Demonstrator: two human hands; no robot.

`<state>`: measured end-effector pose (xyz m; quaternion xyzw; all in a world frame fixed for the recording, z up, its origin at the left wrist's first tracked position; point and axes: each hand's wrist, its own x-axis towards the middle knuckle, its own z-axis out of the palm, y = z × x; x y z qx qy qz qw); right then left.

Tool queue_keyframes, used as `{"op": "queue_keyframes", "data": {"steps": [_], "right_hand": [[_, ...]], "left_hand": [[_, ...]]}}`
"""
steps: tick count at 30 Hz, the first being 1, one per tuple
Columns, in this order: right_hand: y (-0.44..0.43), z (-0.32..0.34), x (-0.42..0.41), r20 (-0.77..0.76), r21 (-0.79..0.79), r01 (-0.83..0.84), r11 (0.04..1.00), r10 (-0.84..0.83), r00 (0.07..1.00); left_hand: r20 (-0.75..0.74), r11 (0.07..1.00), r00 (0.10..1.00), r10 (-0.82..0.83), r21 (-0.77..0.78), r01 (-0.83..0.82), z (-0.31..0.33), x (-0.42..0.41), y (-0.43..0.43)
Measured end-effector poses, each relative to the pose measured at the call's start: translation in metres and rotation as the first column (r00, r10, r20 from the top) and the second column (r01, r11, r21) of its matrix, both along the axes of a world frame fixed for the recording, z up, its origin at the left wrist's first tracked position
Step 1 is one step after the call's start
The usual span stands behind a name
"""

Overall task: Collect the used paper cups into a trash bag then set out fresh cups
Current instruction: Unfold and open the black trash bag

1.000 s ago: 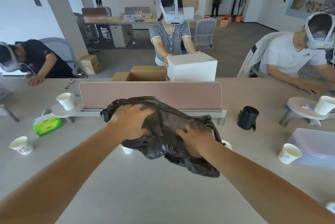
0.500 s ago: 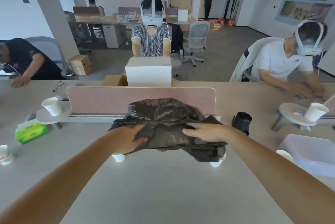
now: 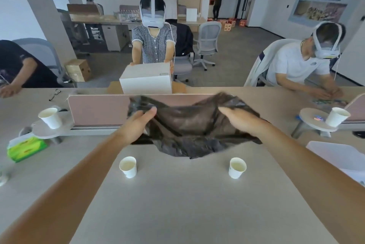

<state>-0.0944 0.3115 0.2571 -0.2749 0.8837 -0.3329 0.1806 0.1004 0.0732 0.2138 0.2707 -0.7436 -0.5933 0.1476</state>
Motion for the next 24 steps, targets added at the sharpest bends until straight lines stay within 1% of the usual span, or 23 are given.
{"op": "queue_keyframes", "data": {"steps": [1, 2, 3, 4, 5, 6, 7, 8, 9, 10, 11, 13, 14, 15, 16, 17, 18, 19, 20, 21, 22, 23, 24], "right_hand": [[0.0, 0.014, 0.003, -0.079, -0.02, -0.003, 1.0, 0.002, 0.997], [0.003, 0.015, 0.004, -0.11, -0.024, -0.014, 1.0, 0.012, 0.994], [0.006, 0.016, 0.006, -0.086, 0.033, -0.007, 0.999, 0.01, 0.996], [0.007, 0.004, 0.012, -0.009, 0.132, 0.011, 0.991, -0.01, 1.0], [0.012, -0.013, 0.019, 0.081, 0.265, -0.017, 0.964, -0.005, 0.997], [0.021, -0.034, 0.028, 0.136, 0.424, -0.137, 0.895, 0.086, 0.987], [0.027, -0.057, 0.035, 0.198, 0.559, -0.297, 0.774, 0.223, 0.954], [0.03, -0.073, 0.039, 0.244, 0.653, -0.387, 0.651, 0.302, 0.921], [0.029, -0.081, 0.037, 0.252, 0.69, -0.407, 0.599, 0.327, 0.911], [0.027, -0.08, 0.033, 0.239, 0.648, -0.399, 0.648, 0.325, 0.915], [0.025, -0.075, 0.028, 0.171, 0.602, -0.356, 0.715, 0.321, 0.932], [0.016, -0.046, 0.022, 0.023, 0.486, -0.256, 0.836, 0.28, 0.96], [0.012, -0.038, 0.008, -0.052, 0.433, -0.19, 0.881, 0.235, 0.971], [0.008, -0.027, 0.0, -0.153, 0.36, -0.128, 0.924, 0.194, 0.969], [0.007, -0.024, -0.012, -0.279, 0.286, -0.059, 0.956, 0.142, 0.95], [0.003, -0.021, -0.021, -0.412, 0.197, 0.003, 0.98, 0.08, 0.907], [0.001, -0.025, -0.03, -0.507, 0.161, 0.053, 0.986, 0.037, 0.861], [0.006, -0.029, -0.027, -0.512, 0.188, 0.056, 0.981, 0.049, 0.857], [0.01, -0.04, -0.021, -0.431, 0.227, 0.007, 0.974, 0.094, 0.897], [0.017, -0.053, -0.009, -0.23, 0.399, -0.09, 0.913, 0.194, 0.954], [0.023, -0.066, 0.008, 0.001, 0.55, -0.238, 0.801, 0.284, 0.959], [0.029, -0.074, 0.028, 0.165, 0.677, -0.377, 0.632, 0.368, 0.915], [0.033, -0.083, 0.035, 0.258, 0.725, -0.452, 0.52, 0.403, 0.878]], "left_hand": [[-0.054, 0.969, 0.998, 0.044, -0.242, -0.055, 0.0, 0.001, -0.001], [-0.099, 0.827, 0.989, 0.113, -0.543, -0.148, -0.001, 0.005, 0.002], [-0.147, 0.612, 0.978, 0.148, -0.764, -0.207, -0.004, 0.008, 0.002], [-0.07, 0.482, 0.987, 0.145, -0.866, -0.132, -0.017, 0.011, -0.003], [0.162, 0.544, 0.972, 0.171, -0.838, 0.044, -0.025, 0.015, -0.001], [0.482, 0.684, 0.86, 0.169, -0.685, 0.25, -0.037, 0.017, 0.0], [0.732, 0.781, 0.674, 0.102, -0.478, 0.401, -0.043, 0.022, 0.002], [0.833, 0.831, 0.553, 0.003, -0.31, 0.462, -0.046, 0.026, 0.004], [0.878, 0.859, 0.477, -0.046, -0.209, 0.467, -0.042, 0.028, 0.009], [0.865, 0.887, 0.493, -0.096, -0.151, 0.437, -0.039, 0.028, 0.012], [0.816, 0.888, 0.57, -0.093, -0.191, 0.418, -0.036, 0.026, 0.013], [0.653, 0.844, 0.756, 0.035, -0.425, 0.328, -0.028, 0.018, 0.012], [0.52, 0.818, 0.847, 0.114, -0.533, 0.217, -0.022, 0.015, 0.01], [0.389, 0.775, 0.905, 0.173, -0.621, 0.119, -0.014, 0.015, 0.011], [0.293, 0.71, 0.931, 0.22, -0.702, 0.053, -0.01, 0.016, 0.013], [0.25, 0.641, 0.938, 0.241, -0.767, 0.04, -0.007, 0.018, 0.011], [0.243, 0.57, 0.937, 0.25, -0.819, 0.06, -0.006, 0.021, 0.012], [0.273, 0.524, 0.932, 0.237, -0.844, 0.114, -0.011, 0.022, 0.011], [0.333, 0.544, 0.919, 0.212, -0.821, 0.172, -0.015, 0.024, 0.012], [0.439, 0.629, 0.883, 0.166, -0.737, 0.248, -0.027, 0.024, 0.007], [0.583, 0.73, 0.807, 0.095, -0.592, 0.341, -0.041, 0.024, 0.002], [0.736, 0.817, 0.677, -0.005, -0.387, 0.427, -0.05, 0.025, 0.002], [0.843, 0.871, 0.527, -0.11, -0.174, 0.46, -0.054, 0.028, 0.003]]}}
